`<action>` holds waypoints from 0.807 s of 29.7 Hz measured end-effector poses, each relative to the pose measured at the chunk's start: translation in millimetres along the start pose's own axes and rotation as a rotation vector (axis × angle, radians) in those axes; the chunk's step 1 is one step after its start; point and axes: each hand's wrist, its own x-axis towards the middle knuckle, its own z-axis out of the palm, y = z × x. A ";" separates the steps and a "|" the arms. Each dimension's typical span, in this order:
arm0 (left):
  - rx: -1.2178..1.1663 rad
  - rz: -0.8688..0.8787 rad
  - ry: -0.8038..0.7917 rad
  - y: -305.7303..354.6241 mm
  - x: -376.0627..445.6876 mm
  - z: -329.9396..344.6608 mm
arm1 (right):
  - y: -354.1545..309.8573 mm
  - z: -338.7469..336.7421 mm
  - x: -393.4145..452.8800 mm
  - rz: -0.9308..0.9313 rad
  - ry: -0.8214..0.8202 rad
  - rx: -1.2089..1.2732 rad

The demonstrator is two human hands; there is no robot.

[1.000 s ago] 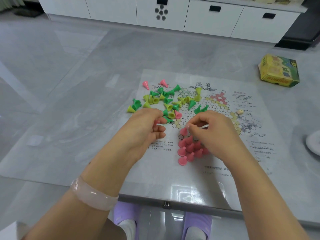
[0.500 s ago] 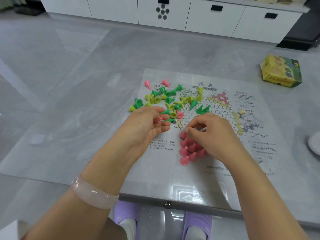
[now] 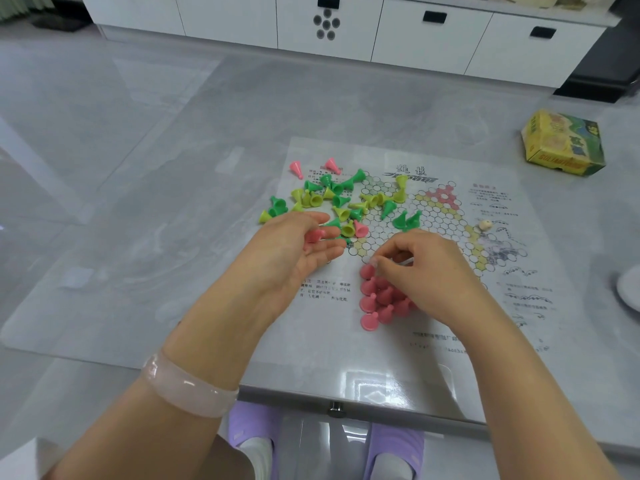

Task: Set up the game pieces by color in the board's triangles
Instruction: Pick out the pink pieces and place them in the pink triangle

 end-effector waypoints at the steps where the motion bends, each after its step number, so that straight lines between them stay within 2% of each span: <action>1: -0.032 -0.011 -0.011 0.5 -0.4 -0.2 | 0.4 -0.4 0.1 -0.003 0.006 0.014; 5: -0.121 -0.048 -0.091 0.4 -2.6 -0.5 | 1.4 -4.1 2.3 -0.153 0.190 -0.045; 7: -0.146 -0.076 -0.145 -1.2 -3.8 0.5 | -1.9 -3.5 2.0 -0.242 0.238 0.009; 10: -0.123 -0.098 -0.220 -4.6 -3.9 2.2 | -6.3 1.4 -0.3 -0.316 0.185 0.052; 15: -0.073 -0.075 -0.326 -7.4 -4.7 4.5 | -16.7 4.4 -8.7 -0.279 0.110 0.145; 24: -0.002 -0.072 -0.329 -8.3 -7.9 7.5 | -18.5 3.1 -12.6 -0.210 0.081 0.232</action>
